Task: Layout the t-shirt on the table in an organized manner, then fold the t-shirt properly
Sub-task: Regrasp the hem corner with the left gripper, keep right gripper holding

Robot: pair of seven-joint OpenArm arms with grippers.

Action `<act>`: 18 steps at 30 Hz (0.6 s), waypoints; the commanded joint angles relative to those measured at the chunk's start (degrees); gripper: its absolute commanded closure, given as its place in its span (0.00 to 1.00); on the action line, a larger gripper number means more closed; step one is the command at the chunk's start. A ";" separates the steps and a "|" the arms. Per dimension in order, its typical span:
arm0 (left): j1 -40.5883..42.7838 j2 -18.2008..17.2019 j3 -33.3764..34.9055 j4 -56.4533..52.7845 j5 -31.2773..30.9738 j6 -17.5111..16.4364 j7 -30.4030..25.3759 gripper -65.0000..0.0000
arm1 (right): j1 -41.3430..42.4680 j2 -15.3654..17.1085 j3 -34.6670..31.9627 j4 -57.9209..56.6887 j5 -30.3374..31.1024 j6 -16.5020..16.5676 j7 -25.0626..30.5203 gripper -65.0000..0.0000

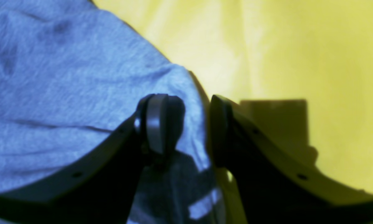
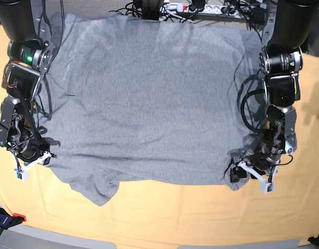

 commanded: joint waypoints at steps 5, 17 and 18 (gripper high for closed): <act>-1.62 -0.50 0.63 0.74 1.49 9.88 -1.44 0.51 | 1.75 0.98 0.22 1.22 0.63 0.33 1.11 0.62; -6.69 -0.68 0.66 0.76 0.35 3.72 -1.22 1.00 | 2.19 0.98 0.22 1.22 3.61 3.69 4.83 0.86; -7.50 -0.85 0.66 0.76 0.33 2.82 -1.25 1.00 | 2.32 0.98 0.22 1.22 3.56 3.91 4.92 1.00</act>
